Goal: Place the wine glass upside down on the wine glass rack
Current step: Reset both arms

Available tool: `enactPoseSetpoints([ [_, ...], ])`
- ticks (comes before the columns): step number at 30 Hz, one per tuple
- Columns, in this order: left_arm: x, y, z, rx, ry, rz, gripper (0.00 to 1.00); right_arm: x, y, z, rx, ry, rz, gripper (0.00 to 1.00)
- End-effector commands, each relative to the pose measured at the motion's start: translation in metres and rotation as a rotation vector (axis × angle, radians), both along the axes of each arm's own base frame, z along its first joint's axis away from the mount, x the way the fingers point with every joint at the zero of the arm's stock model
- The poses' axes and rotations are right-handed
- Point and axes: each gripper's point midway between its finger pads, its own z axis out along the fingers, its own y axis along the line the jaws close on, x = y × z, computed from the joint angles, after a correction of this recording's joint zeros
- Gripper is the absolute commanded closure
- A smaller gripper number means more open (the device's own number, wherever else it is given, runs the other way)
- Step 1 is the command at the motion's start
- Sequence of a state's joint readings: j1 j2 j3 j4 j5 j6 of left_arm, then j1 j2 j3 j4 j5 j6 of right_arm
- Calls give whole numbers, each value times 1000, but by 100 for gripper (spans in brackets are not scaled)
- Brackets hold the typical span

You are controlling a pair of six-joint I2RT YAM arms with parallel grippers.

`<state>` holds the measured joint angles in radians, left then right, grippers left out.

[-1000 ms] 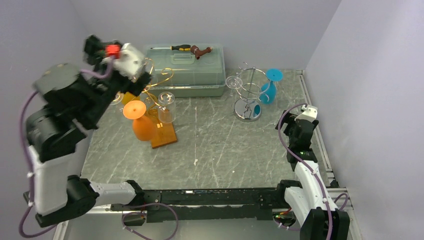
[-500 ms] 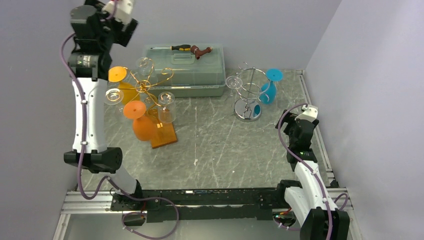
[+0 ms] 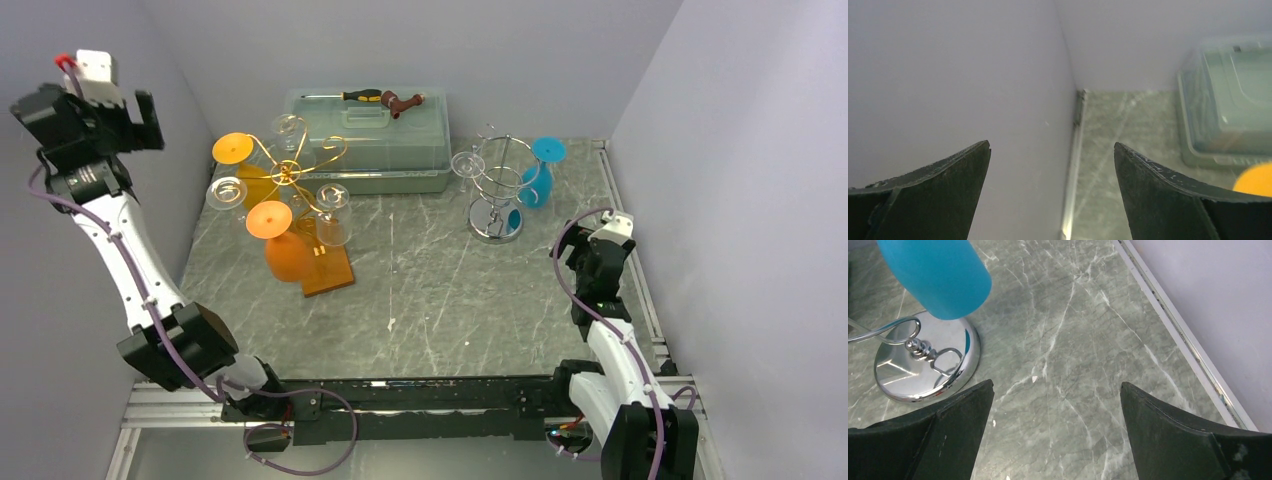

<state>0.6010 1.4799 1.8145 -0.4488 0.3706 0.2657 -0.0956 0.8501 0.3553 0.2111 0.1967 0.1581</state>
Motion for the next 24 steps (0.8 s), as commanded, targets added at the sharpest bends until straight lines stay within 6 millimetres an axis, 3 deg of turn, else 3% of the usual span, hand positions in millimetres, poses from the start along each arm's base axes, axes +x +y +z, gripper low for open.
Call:
enactPoseSetpoints([
  [1, -5, -28, -45, -80, 38, -126, 0, 5, -2, 13, 4, -73, -12, 0],
  [8, -22, -31, -166, -246, 199, -145, 1, 4, -7, 15, -1, -99, -40, 0],
  [18, -36, -58, -276, -418, 277, -204, 0, 13, -13, 17, -28, -144, -52, 0],
  [24, -40, -82, -317, -465, 278, -243, 0, 18, -15, 9, -16, -148, -69, 0],
])
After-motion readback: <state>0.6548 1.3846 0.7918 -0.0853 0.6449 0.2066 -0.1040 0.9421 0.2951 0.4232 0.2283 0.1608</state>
